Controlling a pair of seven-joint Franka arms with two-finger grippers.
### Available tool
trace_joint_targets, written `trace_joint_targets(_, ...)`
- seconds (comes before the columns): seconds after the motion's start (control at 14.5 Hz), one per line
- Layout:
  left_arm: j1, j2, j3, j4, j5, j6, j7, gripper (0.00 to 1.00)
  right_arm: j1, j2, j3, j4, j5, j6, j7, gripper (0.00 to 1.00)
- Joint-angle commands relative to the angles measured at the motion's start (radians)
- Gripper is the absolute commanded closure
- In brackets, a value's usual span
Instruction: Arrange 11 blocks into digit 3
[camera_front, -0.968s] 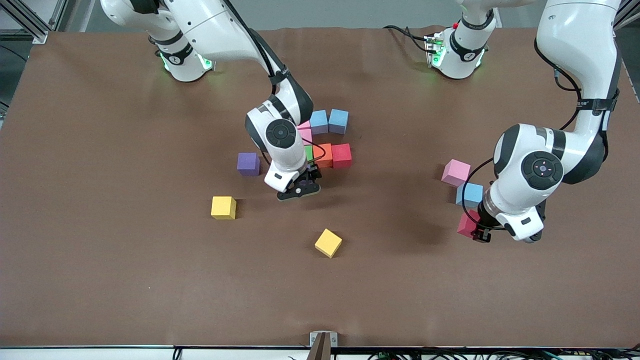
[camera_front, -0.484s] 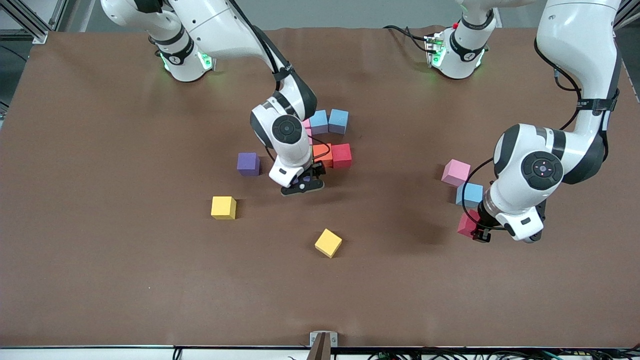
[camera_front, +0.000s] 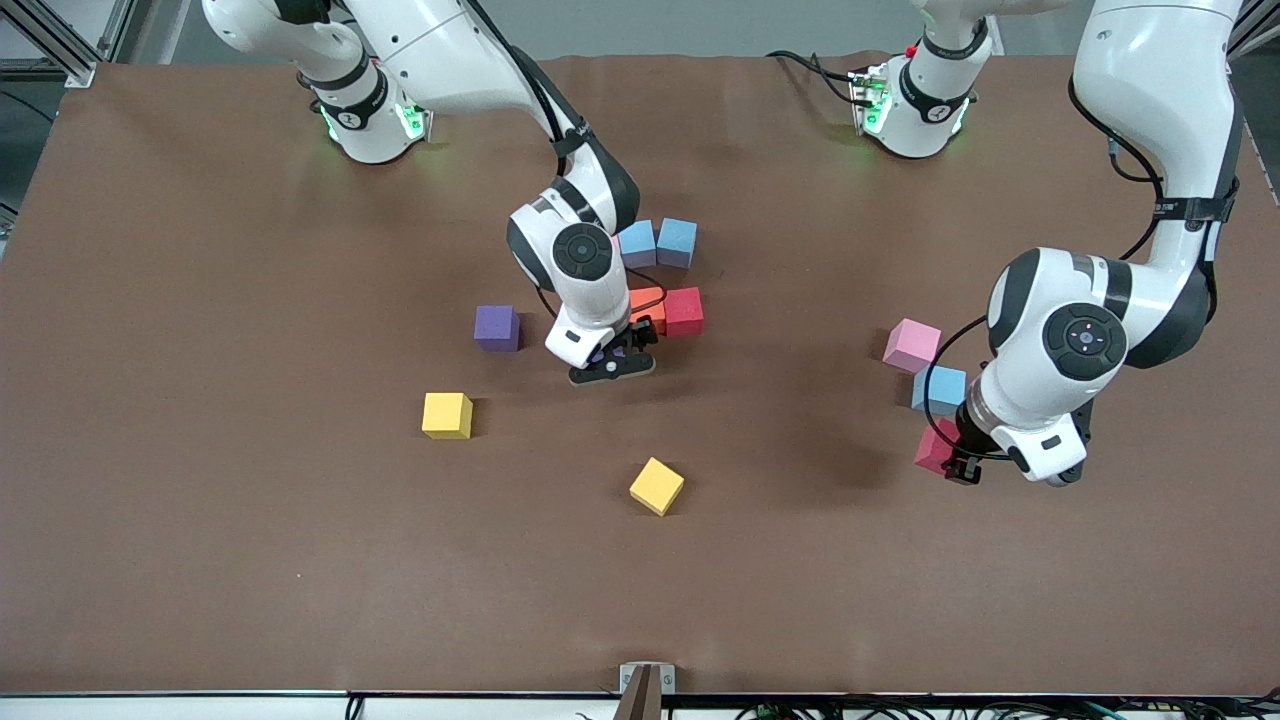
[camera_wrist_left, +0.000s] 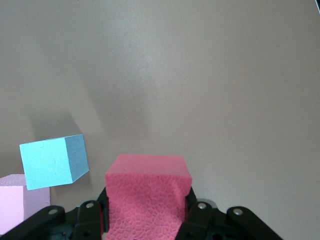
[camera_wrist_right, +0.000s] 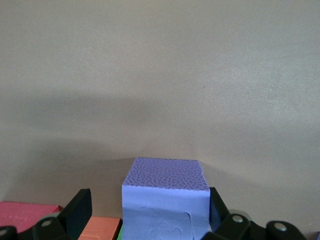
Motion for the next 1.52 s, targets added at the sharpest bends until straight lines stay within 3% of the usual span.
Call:
trace_joint_targets(0.0, 0.008, 0.005, -0.005, 0.017, -0.020, -0.019, 0.029, 0.63, 0.014, -0.012, -0.002, -0.017, 0.014, 0.011, 0.033, 0.00)
trace_joint_targets(1.45, 0.010, 0.005, -0.002, 0.017, -0.020, -0.019, 0.031, 0.63, 0.019, -0.012, -0.001, -0.016, 0.016, 0.011, 0.071, 0.00)
